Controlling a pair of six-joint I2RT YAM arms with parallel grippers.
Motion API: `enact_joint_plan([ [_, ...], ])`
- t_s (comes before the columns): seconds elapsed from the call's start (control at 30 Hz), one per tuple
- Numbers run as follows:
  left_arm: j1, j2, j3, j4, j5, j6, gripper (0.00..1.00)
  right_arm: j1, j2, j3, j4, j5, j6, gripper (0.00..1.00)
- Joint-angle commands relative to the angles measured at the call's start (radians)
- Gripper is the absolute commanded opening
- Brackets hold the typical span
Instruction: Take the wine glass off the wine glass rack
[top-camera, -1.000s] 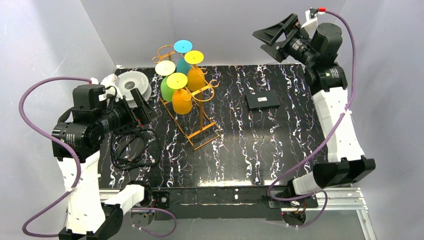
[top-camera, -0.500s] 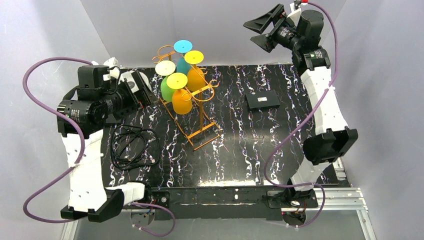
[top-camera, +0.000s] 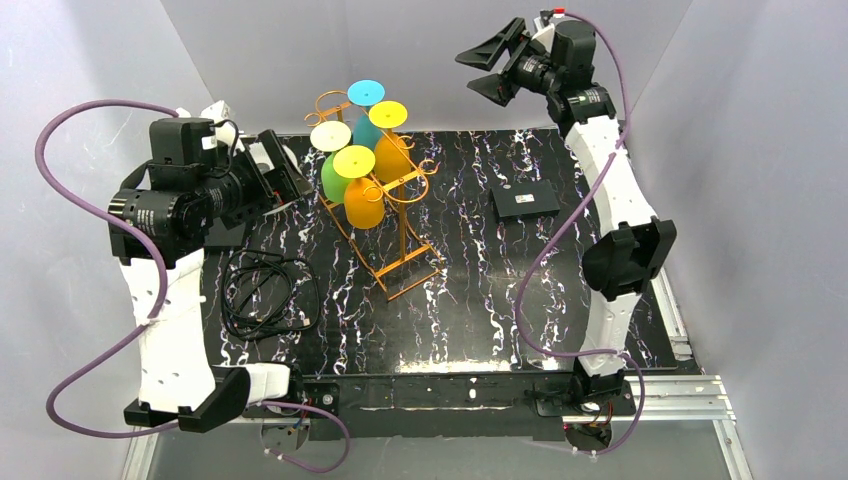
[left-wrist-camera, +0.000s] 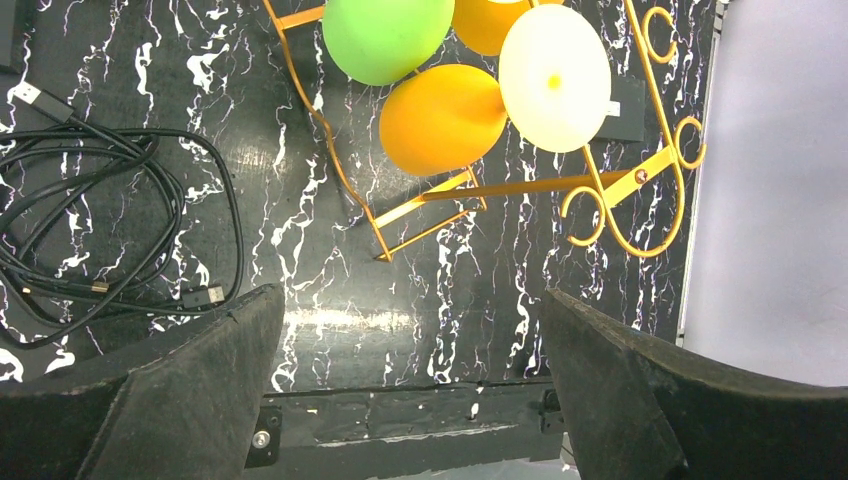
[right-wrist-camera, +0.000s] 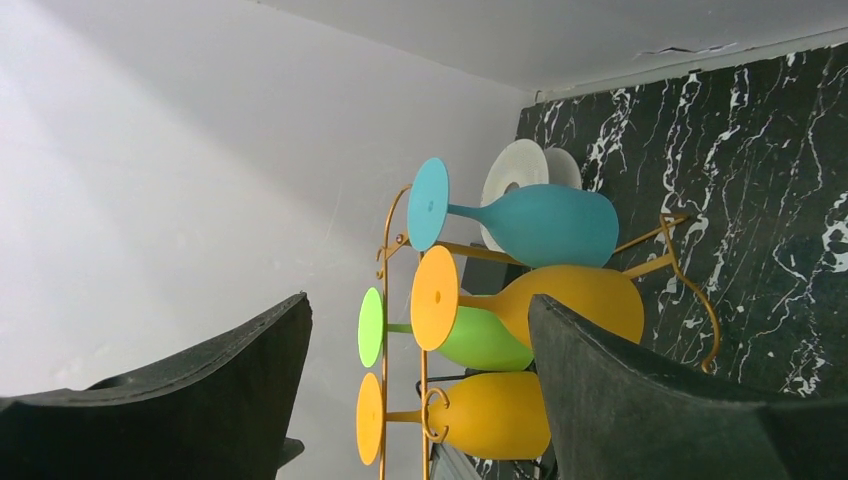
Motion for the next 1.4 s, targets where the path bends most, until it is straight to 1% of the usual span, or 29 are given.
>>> enact_joint_plan([
  [0.0, -0.005, 0.012, 0.040, -0.036, -0.003, 0.011, 1.00, 0.030, 0.024, 0.068, 0.062, -0.042, 0.010, 0.85],
  [0.33, -0.005, 0.028, 0.060, -0.031, 0.009, -0.001, 1.00, 0.104, 0.110, 0.118, 0.054, -0.061, 0.006, 0.75],
  [0.43, -0.005, 0.023, 0.058, -0.029, 0.007, -0.001, 1.00, 0.120, 0.133, 0.125, 0.065, -0.071, 0.011, 0.71],
  [0.63, -0.010, 0.019, 0.060, -0.028, 0.003, 0.001, 1.00, 0.144, 0.164, 0.132, 0.070, -0.072, 0.024, 0.66],
  [1.2, -0.034, 0.021, 0.072, -0.030, -0.008, 0.005, 1.00, 0.189, 0.189, 0.132, 0.061, -0.090, 0.035, 0.57],
  [1.37, -0.037, 0.016, 0.070, -0.032, -0.011, 0.006, 1.00, 0.201, 0.190, 0.129, 0.057, -0.089, 0.034, 0.52],
])
